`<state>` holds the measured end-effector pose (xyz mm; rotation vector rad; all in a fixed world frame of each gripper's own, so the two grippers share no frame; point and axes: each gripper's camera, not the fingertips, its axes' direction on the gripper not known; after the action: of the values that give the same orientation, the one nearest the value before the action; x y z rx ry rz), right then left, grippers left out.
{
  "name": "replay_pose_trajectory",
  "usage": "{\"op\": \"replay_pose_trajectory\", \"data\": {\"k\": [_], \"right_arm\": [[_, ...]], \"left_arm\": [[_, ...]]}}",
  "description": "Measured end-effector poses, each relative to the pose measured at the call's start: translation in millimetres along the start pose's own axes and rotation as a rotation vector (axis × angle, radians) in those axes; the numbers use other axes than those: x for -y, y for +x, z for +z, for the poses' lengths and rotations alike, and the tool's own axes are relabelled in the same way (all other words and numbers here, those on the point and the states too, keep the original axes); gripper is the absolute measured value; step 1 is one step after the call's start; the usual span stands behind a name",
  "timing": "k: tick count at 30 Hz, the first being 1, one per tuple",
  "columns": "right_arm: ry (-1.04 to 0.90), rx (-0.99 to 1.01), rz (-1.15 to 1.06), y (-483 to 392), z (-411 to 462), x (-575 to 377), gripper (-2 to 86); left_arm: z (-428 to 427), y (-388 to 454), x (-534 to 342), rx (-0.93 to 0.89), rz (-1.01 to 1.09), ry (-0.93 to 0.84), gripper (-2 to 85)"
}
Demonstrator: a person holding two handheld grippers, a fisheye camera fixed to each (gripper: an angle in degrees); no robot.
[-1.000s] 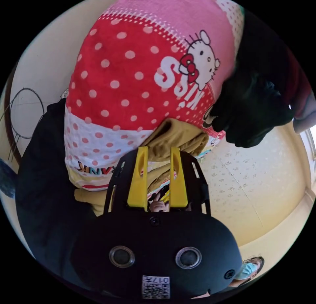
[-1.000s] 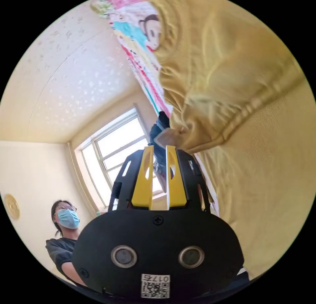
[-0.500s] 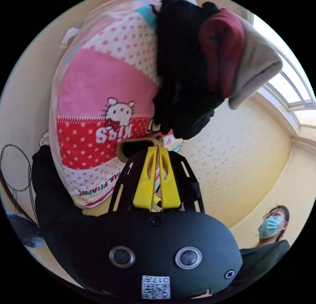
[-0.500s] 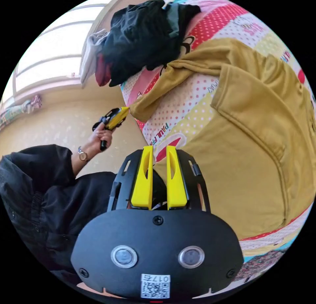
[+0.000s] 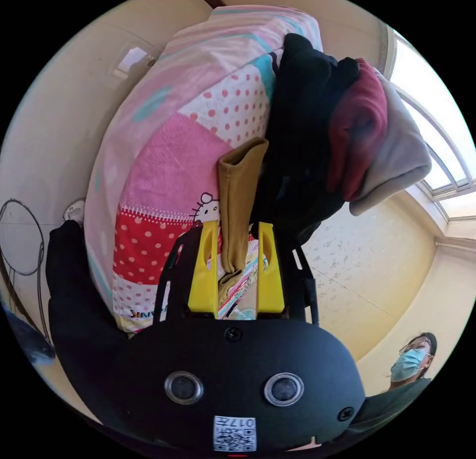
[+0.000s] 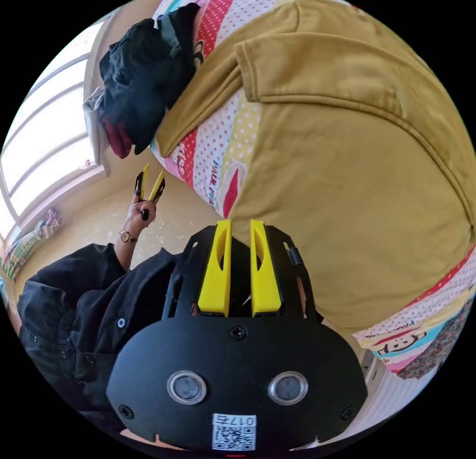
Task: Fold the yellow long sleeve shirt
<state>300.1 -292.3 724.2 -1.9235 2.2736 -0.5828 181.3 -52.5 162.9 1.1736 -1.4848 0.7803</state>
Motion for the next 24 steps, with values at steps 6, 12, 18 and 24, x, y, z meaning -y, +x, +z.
{"op": "replay_pose_trajectory", "data": {"k": [6,12,18,24], "right_arm": [[-0.005,-0.052,0.137,29,-5,-25,6.6],[0.038,-0.026,0.193,46,-7,-42,6.6],[0.099,0.072,0.210,68,5,-61,6.5],[0.175,0.195,0.264,108,19,-93,6.0]], "left_arm": [[32,-20,20,-0.013,-0.047,0.069,8.5],[22,-20,17,0.037,-0.009,0.070,-0.1],[2,44,-46,-0.008,0.293,0.010,-0.9],[69,171,-214,0.184,1.010,-0.246,-0.9]]}}
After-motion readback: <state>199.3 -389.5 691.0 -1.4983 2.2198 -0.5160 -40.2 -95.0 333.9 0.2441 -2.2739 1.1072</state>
